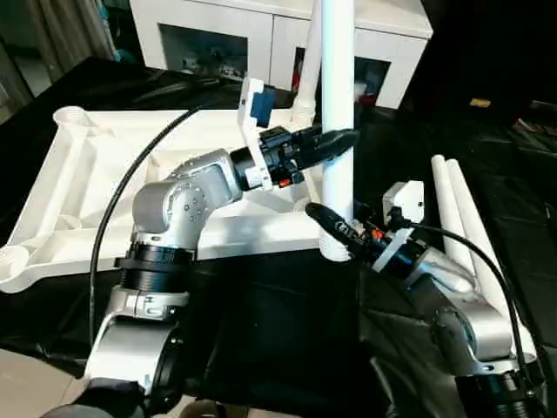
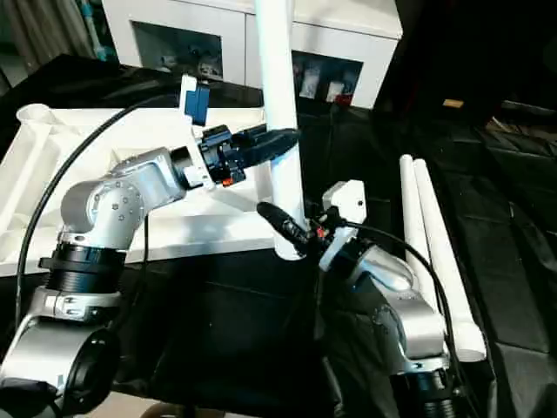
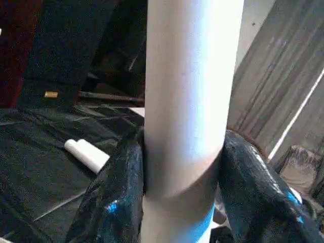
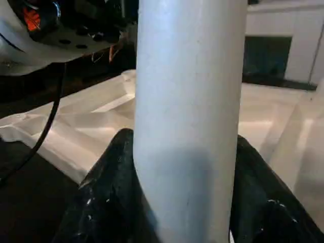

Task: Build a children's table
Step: Insert table leg to table base

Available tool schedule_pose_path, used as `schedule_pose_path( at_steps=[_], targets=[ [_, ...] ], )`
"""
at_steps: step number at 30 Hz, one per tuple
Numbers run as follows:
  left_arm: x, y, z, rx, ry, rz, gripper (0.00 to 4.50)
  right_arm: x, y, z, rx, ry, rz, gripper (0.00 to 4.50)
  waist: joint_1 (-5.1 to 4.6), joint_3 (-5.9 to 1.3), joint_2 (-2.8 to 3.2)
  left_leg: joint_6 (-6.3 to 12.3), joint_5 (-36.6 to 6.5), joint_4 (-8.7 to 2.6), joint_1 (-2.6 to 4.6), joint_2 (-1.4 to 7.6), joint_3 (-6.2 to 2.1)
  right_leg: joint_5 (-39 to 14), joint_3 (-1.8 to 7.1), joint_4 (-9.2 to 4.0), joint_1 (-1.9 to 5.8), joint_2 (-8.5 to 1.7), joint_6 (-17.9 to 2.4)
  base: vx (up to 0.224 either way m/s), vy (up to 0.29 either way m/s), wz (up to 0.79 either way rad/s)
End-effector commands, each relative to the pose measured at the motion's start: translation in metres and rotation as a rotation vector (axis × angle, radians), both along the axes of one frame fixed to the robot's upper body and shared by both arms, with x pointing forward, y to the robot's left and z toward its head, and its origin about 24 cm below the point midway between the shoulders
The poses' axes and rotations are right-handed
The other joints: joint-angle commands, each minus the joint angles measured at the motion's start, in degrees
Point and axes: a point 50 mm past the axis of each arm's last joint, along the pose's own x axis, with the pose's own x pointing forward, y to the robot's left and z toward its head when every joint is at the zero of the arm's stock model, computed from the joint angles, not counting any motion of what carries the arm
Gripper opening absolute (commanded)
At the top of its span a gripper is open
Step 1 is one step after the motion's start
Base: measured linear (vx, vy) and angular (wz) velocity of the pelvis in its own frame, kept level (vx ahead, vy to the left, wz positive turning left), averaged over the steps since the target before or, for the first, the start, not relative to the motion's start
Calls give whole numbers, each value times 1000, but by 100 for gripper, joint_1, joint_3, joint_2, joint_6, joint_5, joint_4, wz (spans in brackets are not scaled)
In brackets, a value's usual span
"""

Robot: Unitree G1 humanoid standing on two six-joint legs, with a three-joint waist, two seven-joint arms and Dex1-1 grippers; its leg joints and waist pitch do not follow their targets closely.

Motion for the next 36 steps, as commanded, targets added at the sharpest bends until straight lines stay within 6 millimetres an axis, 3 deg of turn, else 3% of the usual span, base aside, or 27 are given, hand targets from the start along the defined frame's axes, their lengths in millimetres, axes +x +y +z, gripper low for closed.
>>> schedule_pose_path(
  at_steps=[1,6,16,25,26,30,31,36],
  targets=[
    [-1,-6,12,25,-69,-18,184,-2,1,10,3,-22,47,262,19,-448,-17,570,-345,-355,105,254,-120,-162,291,-298,381,-403,-1369,0,0,0],
    [-1,-8,12,51,-98,-38,182,-4,1,8,-59,14,70,303,22,-458,-19,540,-307,-350,111,256,-121,-107,291,-284,384,-403,-1379,0,0,0],
    [-8,-12,8,118,-156,-107,182,-5,-5,10,-75,85,86,304,30,-462,-10,393,-430,-350,117,260,-122,-300,291,-292,380,-403,-1343,0,0,0],
    [-11,-12,6,142,-178,-142,182,-8,-10,11,-83,132,108,304,47,-473,-15,396,-385,-334,113,257,-119,-189,292,-270,386,-411,-1377,0,0,0],
    [-12,-12,6,143,-180,-145,182,-9,-10,10,-84,135,110,277,50,-475,-14,385,-393,-333,112,256,-119,-213,291,-273,388,-413,-1374,0,0,0],
    [-12,-13,6,148,-184,-158,182,-9,-9,8,-88,143,117,265,52,-481,-18,379,-345,-327,110,253,-118,-133,291,-257,389,-409,-1392,0,0,0],
    [-12,-13,6,148,-185,-159,182,-10,-9,8,-88,145,117,234,52,-479,-15,374,-355,-328,109,252,-118,-150,291,-259,390,-411,-1391,0,0,0],
    [-14,-15,6,144,-185,-173,182,-9,-10,7,-86,156,120,193,56,-485,-12,357,-352,-324,113,253,-120,-135,290,-255,392,-410,-1392,0,0,0]
  ],
)
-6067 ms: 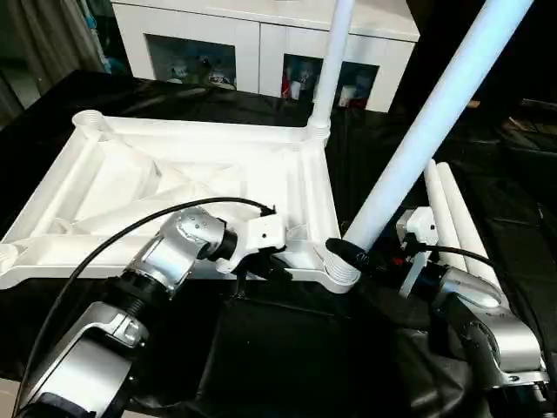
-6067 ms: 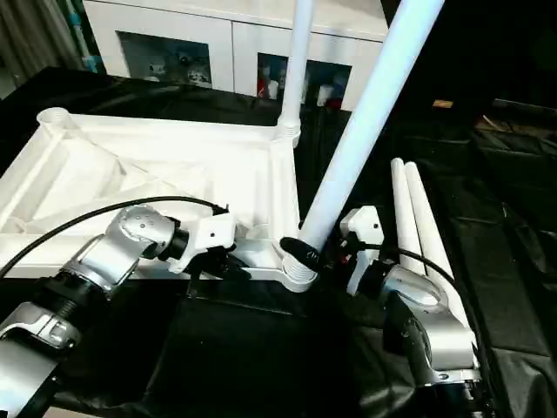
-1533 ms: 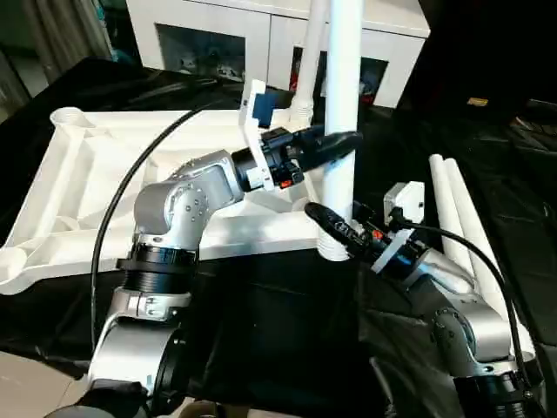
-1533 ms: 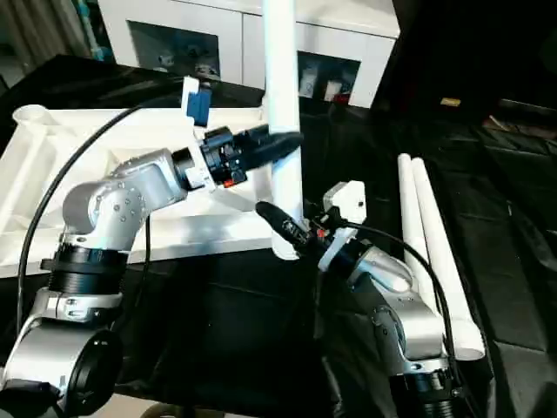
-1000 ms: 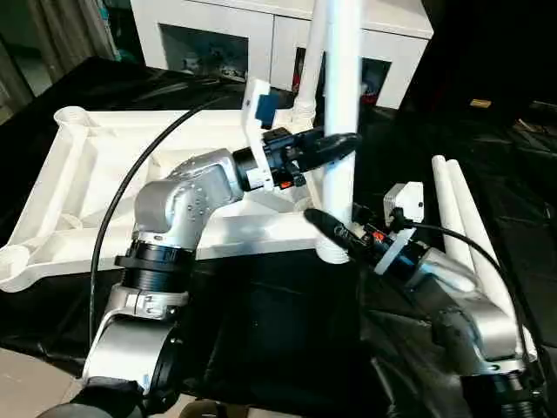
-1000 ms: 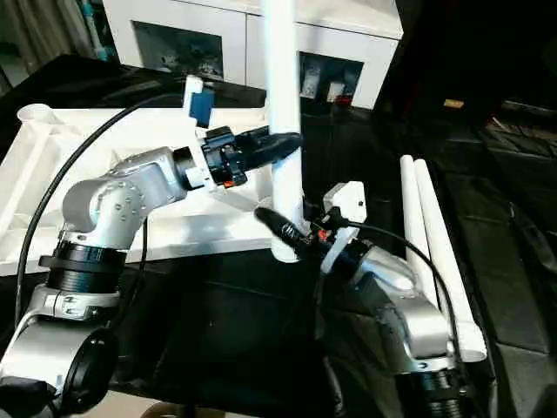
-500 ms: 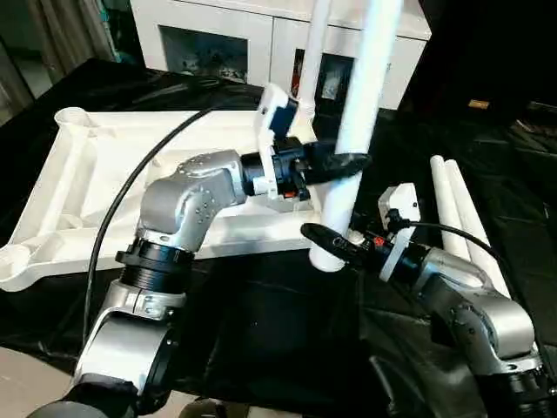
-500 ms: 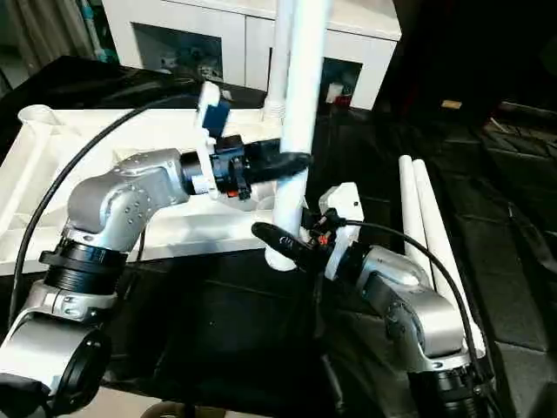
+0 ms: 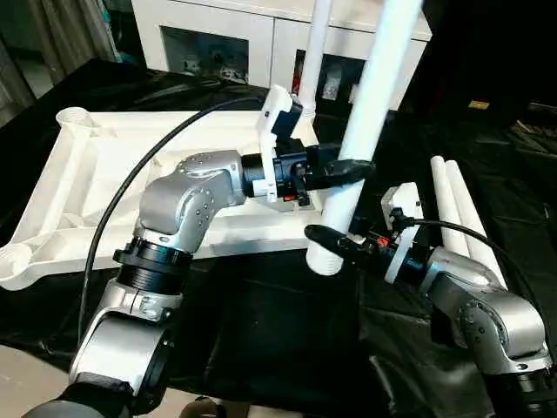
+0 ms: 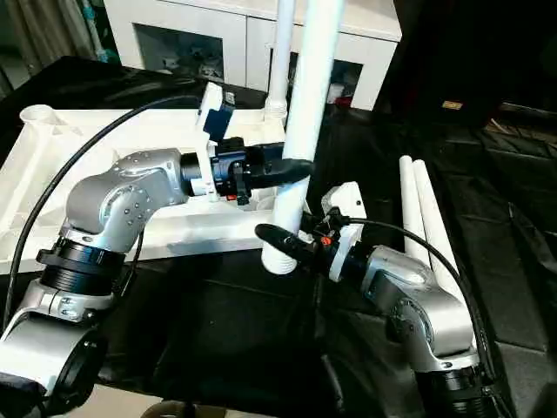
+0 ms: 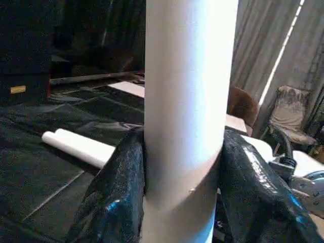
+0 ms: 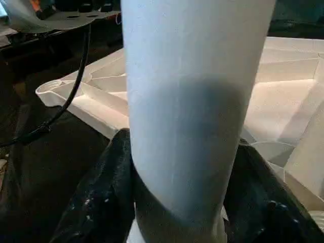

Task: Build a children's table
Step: Insert table leg to table base

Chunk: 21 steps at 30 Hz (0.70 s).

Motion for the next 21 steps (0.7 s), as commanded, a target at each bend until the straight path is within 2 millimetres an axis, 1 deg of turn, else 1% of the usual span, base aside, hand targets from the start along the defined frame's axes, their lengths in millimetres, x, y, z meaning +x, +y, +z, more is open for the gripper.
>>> schedule_pose_path(
  at_steps=[1,2,6,8,9,10,11,14,15,16,17,18,19,20,21],
  targets=[
    [-4,-5,7,-1,-41,-30,182,-1,-3,2,-2,3,4,193,30,-485,-13,368,-340,-365,107,245,-118,-113,289,-289,386,-407,-1404,0,0,0],
    [-5,-5,6,-1,-40,-31,182,-1,-3,1,-2,4,5,192,30,-486,-21,372,-340,-363,103,242,-117,-112,289,-289,391,-407,-1403,0,0,0],
    [-4,-4,6,-1,-40,-25,182,-1,-2,1,-1,3,4,186,35,-487,-19,362,-365,-360,102,241,-117,-177,290,-294,390,-410,-1390,0,0,0],
    [-2,-3,5,3,-36,6,182,0,-3,2,4,-3,-5,186,37,-490,-24,355,-377,-360,105,244,-118,-203,289,-295,390,-410,-1383,0,0,0],
    [-2,-2,5,-4,-21,3,182,1,-4,2,11,-8,-15,186,40,-490,-16,348,-386,-358,107,245,-119,-222,288,-293,387,-410,-1383,0,0,0],
    [-2,-1,5,-13,-9,10,238,1,-5,3,15,-12,-22,186,41,-488,-15,345,-394,-359,103,244,-118,-235,289,-294,385,-411,-1385,0,0,0],
    [-1,-1,5,-21,2,15,252,2,-5,3,19,-14,-29,186,38,-490,-15,327,-423,-355,101,243,-117,-264,288,-294,385,-409,-1382,0,0,0],
    [1,0,7,-58,-12,48,262,5,-7,4,30,-26,-57,186,43,-487,-15,289,-514,-355,100,244,-118,-428,289,-318,382,-417,-1357,0,0,0],
    [4,1,10,-130,-43,121,262,8,-9,6,58,-40,-94,186,46,-484,-26,246,-607,-357,99,254,-122,-582,290,-350,384,-433,-1345,0,0,0],
    [6,2,11,-158,-50,149,274,9,-10,6,67,-44,-110,186,50,-484,-19,219,-632,-353,92,246,-122,-609,287,-351,383,-434,-1335,0,0,0],
    [9,3,14,-232,-56,222,281,12,-13,8,89,-54,-147,186,59,-490,-18,194,-695,-350,101,250,-124,-667,285,-362,381,-435,-1331,0,0,0],
    [10,3,14,-243,-55,234,285,12,-13,8,92,-56,-153,186,58,-493,-24,196,-703,-350,94,256,-122,-660,288,-361,386,-435,-1330,0,0,0],
    [14,7,17,-351,-29,310,285,16,-16,10,116,-68,-207,186,67,-500,-31,194,-683,-352,95,249,-130,-648,280,-350,389,-420,-1290,0,0,0],
    [16,9,18,-402,-8,338,285,18,-18,11,125,-73,-233,186,58,-499,-33,194,-679,-349,74,248,-130,-622,280,-337,394,-419,-1290,0,0,0],
    [18,12,17,-439,17,367,285,20,-20,12,139,-77,-259,186,61,-498,-44,195,-734,-343,86,233,-122,-755,275,-370,384,-421,-1260,0,0,0]
  ],
)
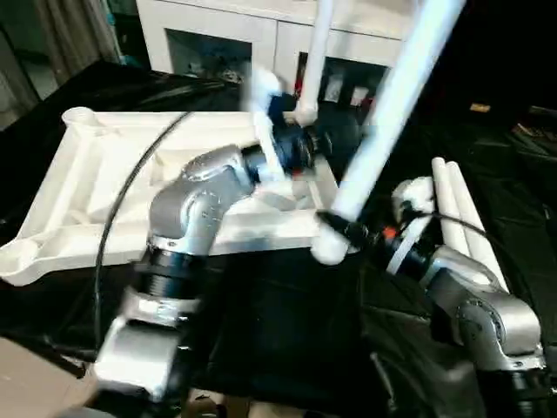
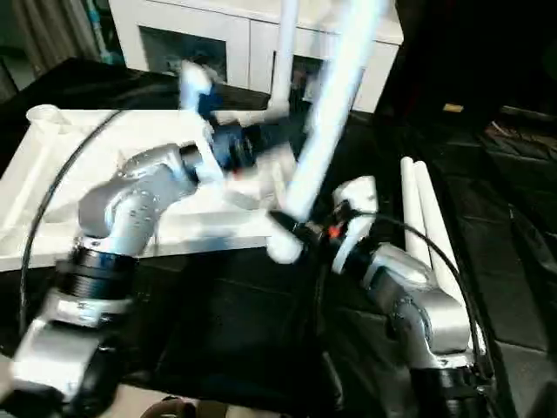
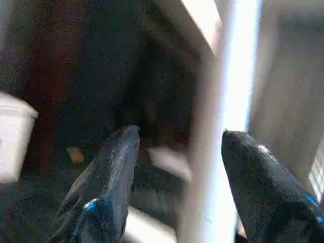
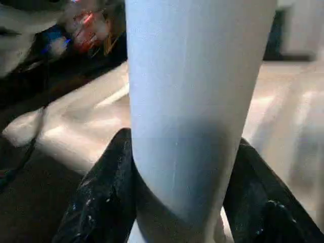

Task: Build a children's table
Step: Insert table leg to table base

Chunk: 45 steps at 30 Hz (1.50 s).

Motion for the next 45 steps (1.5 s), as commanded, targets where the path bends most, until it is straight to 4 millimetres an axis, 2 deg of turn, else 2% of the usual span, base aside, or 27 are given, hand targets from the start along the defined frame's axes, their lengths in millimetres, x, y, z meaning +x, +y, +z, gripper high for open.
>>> schedule_pose_path(
  at_steps=[1,2,3,4,5,6,7,8,9,10,12,16,17,18,21,25,26,27,29,30,31,40,45],
  targets=[
    [4,8,-3,-85,55,37,285,6,-12,8,24,-42,-89,186,31,-499,-36,213,-728,-388,95,227,-115,-789,278,-408,371,-418,-1239,0,0,0],
    [4,10,-4,-94,66,24,285,7,-13,7,21,-46,-104,186,31,-496,-35,215,-719,-389,91,214,-112,-839,275,-416,365,-406,-1198,0,0,0],
    [4,11,-9,-54,70,-2,285,9,-16,6,4,-47,-128,186,36,-500,-30,212,-698,-389,96,213,-112,-851,276,-414,360,-403,-1164,0,0,0],
    [2,11,-20,65,63,-29,285,11,-21,3,-36,-48,-164,186,22,-496,-28,216,-693,-400,99,213,-114,-878,273,-415,349,-382,-1114,0,0,0],
    [2,11,-20,65,63,-29,285,11,-21,3,-36,-48,-164,186,27,-501,-34,218,-654,-403,102,213,-120,-903,272,-422,343,-385,-1054,0,0,0],
    [1,10,-31,207,37,-30,285,12,-24,1,-64,-43,-188,186,18,-513,-7,208,-558,-406,120,225,-124,-805,280,-403,329,-370,-962,0,0,0],
    [0,10,-41,342,6,-33,285,13,-26,-1,-86,-41,-206,186,14,-514,-23,233,-542,-413,116,224,-132,-818,281,-421,328,-368,-898,0,0,0],
    [0,10,-46,393,-7,-36,285,14,-27,-2,-93,-40,-212,186,3,-508,-12,210,-554,-418,120,230,-123,-824,287,-405,327,-368,-886,0,0,0],
    [-2,12,-67,617,-50,-51,285,15,-31,-4,-128,-39,-238,186,18,-511,-7,209,-552,-424,121,229,-137,-883,288,-437,320,-374,-799,0,0,0],
    [-3,16,-82,763,-78,-67,285,16,-34,-6,-148,-39,-253,186,5,-511,4,153,-584,-426,139,233,-124,-863,299,-406,315,-384,-801,0,0,0],
    [-5,22,-101,924,-96,-105,285,18,-38,-7,-183,-44,-267,186,5,-523,29,55,-614,-438,135,232,-131,-799,301,-395,321,-384,-777,0,0,0],
    [2,23,-107,973,-77,-120,285,18,-37,-9,-201,-50,-259,186,14,-521,9,33,-696,-427,120,233,-114,-538,303,-365,340,-418,-1087,0,0,0],
    [2,22,-107,978,-74,-122,285,17,-37,-9,-203,-50,-258,186,17,-515,8,48,-734,-425,122,228,-111,-583,302,-380,333,-418,-1106,0,0,0],
    [4,22,-109,990,-66,-125,285,17,-36,-9,-205,-50,-256,186,23,-499,44,51,-833,-429,126,230,-115,-700,302,-391,329,-425,-1147,0,0,0],
    [7,22,-117,1025,-29,-135,285,16,-34,-11,-210,-50,-249,186,18,-499,32,47,-912,-430,128,224,-115,-768,299,-410,333,-418,-1149,0,0,0],
    [9,22,-122,1027,29,-152,285,15,-33,-12,-215,-53,-246,186,17,-515,38,89,-843,-421,118,219,-120,-605,296,-388,347,-418,-1217,0,0,0],
    [10,23,-123,1031,31,-156,285,15,-33,-12,-215,-54,-246,186,22,-516,60,107,-818,-422,114,231,-133,-519,296,-371,354,-427,-1259,0,0,0],
    [10,23,-123,1035,29,-159,256,15,-33,-12,-215,-55,-246,186,16,-508,59,122,-835,-424,116,230,-129,-516,295,-383,345,-420,-1273,0,0,0],
    [9,24,-125,1049,50,-199,249,15,-33,-13,-212,-55,-246,186,21,-512,54,132,-878,-422,124,228,-127,-526,295,-387,349,-423,-1305,0,0,0],
    [8,24,-126,1049,58,-211,249,15,-33,-13,-212,-55,-247,186,29,-508,78,130,-872,-428,126,236,-134,-508,294,-378,350,-433,-1336,0,0,0],
    [8,25,-127,1052,60,-217,221,14,-33,-12,-211,-55,-246,186,23,-497,76,123,-934,-434,133,243,-132,-544,291,-391,339,-428,-1357,0,0,0],
    [12,26,-127,1021,96,-205,161,15,-31,-12,-205,-60,-232,186,32,-491,45,146,-981,-436,127,246,-134,-594,291,-399,350,-441,-1383,0,0,0],
    [13,29,-129,1050,104,-224,122,17,-26,-9,-191,-70,-205,186,38,-487,48,165,-974,-436,125,241,-133,-598,293,-401,348,-442,-1371,0,0,0]
  ],
)
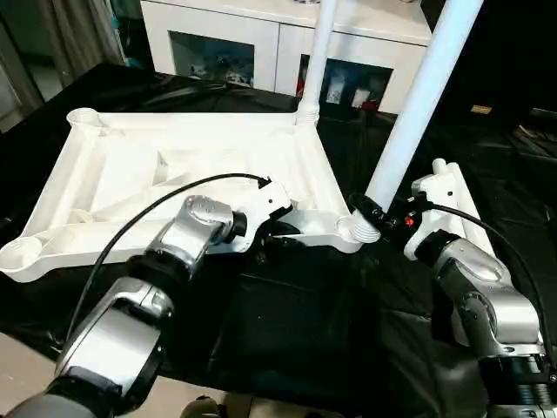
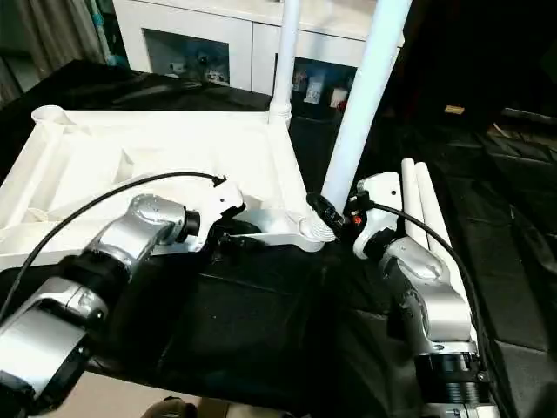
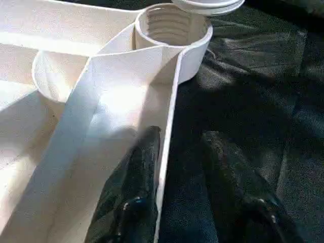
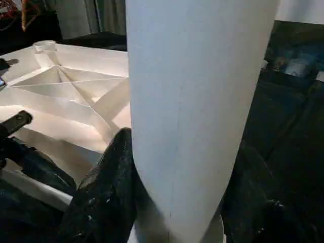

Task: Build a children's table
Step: Insert table leg to table base

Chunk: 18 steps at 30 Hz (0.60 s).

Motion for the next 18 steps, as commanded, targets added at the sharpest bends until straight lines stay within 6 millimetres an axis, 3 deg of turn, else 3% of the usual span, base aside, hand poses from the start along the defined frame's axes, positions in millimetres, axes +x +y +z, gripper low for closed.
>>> schedule_pose_path(
  at_steps=[1,9,12,18],
  targets=[
    [2,-3,5,15,-13,-26,114,1,2,8,8,-36,19,186,14,-473,37,186,-991,-436,124,238,-133,-634,291,-402,353,-446,-1411,0,0,0],
    [-1,-2,-1,52,30,-72,39,1,6,13,44,-18,93,186,16,-481,50,243,-919,-441,130,251,-135,-410,288,-384,362,-448,-1512,0,0,0],
    [-3,-3,-2,62,46,-98,12,1,5,13,35,11,134,186,23,-470,29,247,-954,-443,136,254,-130,-488,289,-390,362,-452,-1520,0,0,0],
    [-8,-2,-5,78,60,-140,0,-3,3,9,23,55,183,186,39,-451,20,206,-1008,-450,132,262,-130,-667,295,-409,345,-465,-1475,0,0,0]
  ],
)
